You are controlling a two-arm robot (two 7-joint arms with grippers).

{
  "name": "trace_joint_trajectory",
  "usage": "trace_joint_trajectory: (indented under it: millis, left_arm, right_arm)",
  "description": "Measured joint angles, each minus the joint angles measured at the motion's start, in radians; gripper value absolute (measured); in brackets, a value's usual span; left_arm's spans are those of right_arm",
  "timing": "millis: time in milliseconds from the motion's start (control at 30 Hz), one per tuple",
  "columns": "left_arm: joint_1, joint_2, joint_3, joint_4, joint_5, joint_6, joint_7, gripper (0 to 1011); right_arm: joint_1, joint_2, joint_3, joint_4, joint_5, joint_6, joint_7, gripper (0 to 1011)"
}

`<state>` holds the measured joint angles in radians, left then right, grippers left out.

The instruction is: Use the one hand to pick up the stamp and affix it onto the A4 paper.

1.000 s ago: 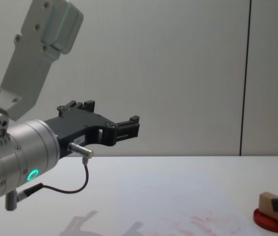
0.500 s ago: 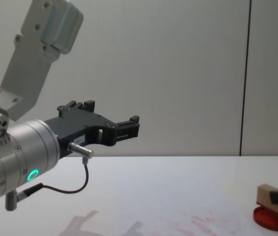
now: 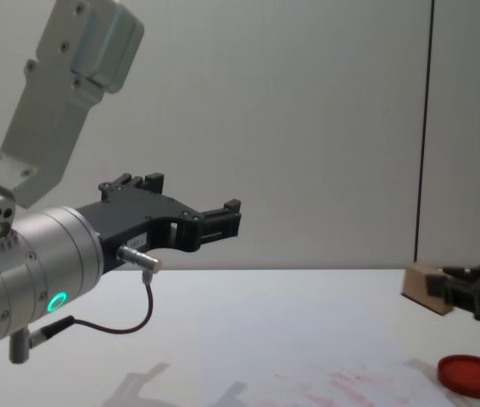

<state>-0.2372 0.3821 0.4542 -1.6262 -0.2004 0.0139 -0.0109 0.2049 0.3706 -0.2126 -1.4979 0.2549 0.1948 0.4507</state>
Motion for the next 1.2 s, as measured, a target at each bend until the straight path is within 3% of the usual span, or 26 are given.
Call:
trace_joint_trajectory:
  millis: [267, 1200]
  left_arm:
    - [0.000, 0.000, 0.000, 0.000, 0.000, 0.000, 0.000, 993]
    - [0.000, 0.000, 0.000, 0.000, 0.000, 0.000, 0.000, 993]
  right_arm:
    - [0.032, -0.026, -0.020, 0.025, -0.016, 0.000, 0.021, 216]
    - [0.124, -0.101, -0.080, 0.218, -0.091, 0.008, 0.036, 216]
